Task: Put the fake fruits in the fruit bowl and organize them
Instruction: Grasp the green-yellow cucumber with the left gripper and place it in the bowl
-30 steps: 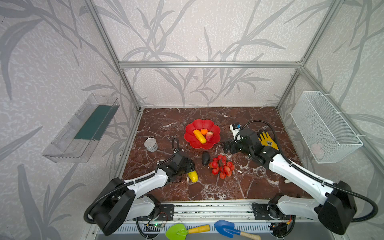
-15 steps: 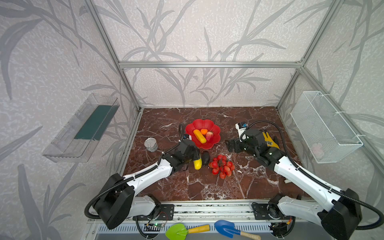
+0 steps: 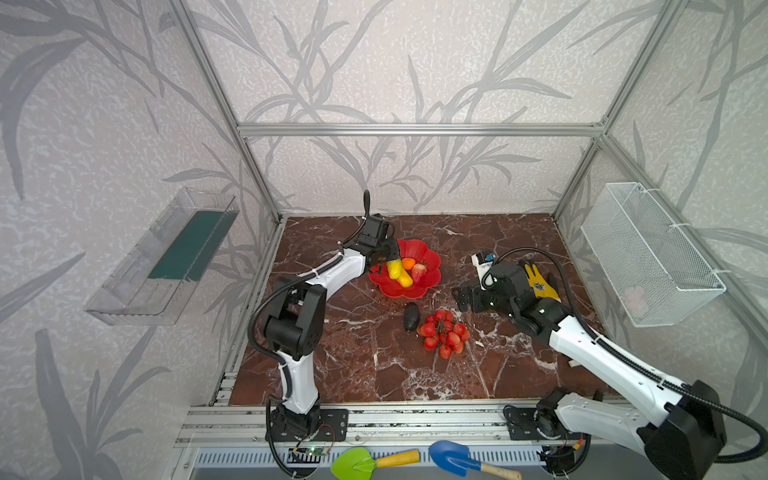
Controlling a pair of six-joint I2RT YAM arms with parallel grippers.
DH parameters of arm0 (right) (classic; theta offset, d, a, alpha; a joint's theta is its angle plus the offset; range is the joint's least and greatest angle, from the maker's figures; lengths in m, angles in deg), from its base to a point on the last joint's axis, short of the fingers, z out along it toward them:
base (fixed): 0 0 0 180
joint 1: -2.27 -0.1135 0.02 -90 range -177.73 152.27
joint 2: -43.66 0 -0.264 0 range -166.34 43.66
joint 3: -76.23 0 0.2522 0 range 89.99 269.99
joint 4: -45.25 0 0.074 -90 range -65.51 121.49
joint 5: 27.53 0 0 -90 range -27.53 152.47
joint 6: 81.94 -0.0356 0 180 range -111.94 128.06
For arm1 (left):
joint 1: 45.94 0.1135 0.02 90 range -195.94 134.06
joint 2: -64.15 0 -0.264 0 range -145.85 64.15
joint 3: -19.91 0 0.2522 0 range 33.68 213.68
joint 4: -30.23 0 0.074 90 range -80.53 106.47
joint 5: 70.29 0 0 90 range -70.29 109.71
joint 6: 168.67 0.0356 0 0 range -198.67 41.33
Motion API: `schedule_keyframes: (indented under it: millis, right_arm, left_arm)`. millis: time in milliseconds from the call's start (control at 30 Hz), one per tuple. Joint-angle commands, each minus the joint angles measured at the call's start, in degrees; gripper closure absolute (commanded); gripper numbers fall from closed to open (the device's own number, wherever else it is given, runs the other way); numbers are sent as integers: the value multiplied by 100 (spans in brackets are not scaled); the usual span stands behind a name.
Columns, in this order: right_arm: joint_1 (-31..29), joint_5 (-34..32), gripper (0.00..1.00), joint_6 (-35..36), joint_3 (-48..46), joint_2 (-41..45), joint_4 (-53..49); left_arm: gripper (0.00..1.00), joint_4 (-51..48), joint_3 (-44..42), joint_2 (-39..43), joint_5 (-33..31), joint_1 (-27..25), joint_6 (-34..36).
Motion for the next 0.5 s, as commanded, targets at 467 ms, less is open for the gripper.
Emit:
schedule_keyframes:
  millis: [467]
  right_arm:
    - [26,-240,1,128,-83,295,-173]
  left_arm:
    - [35,-496,-308,1382,-175,64,158]
